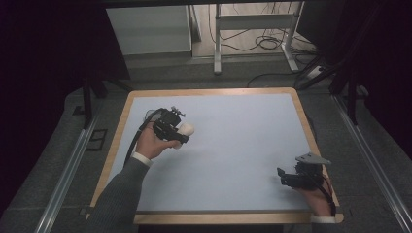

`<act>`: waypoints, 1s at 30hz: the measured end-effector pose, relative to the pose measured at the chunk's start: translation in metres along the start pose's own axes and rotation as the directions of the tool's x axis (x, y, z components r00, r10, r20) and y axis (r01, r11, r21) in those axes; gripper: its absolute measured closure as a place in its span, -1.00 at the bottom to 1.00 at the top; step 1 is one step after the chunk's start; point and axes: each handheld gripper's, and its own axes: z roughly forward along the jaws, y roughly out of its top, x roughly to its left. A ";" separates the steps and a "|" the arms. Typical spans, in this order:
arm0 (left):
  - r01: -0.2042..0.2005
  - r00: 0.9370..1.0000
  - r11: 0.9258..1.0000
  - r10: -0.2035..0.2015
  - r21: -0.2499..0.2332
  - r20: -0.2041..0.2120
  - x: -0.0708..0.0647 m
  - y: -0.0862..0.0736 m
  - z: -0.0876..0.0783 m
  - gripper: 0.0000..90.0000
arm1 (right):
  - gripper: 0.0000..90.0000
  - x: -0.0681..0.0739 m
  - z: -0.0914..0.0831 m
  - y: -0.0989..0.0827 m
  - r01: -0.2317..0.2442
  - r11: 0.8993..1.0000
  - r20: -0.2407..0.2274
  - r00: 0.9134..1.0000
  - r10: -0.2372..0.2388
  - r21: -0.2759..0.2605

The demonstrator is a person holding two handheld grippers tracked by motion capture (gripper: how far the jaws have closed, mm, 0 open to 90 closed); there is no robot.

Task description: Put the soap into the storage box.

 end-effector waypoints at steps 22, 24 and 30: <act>0.037 0.999 0.999 -0.037 0.022 -0.024 0.023 0.009 0.003 0.11 | -0.84 -0.001 0.000 -0.001 0.000 1.000 0.003 1.000 0.000 0.002; 0.038 0.999 0.999 -0.037 0.022 -0.030 0.025 0.009 0.003 0.11 | -0.84 -0.001 0.000 -0.001 -0.001 1.000 0.006 1.000 0.001 0.004; 0.053 0.998 0.998 -0.052 0.023 -0.035 0.033 0.011 0.002 0.11 | -0.84 -0.001 0.001 -0.001 0.006 1.000 0.008 1.000 -0.006 0.007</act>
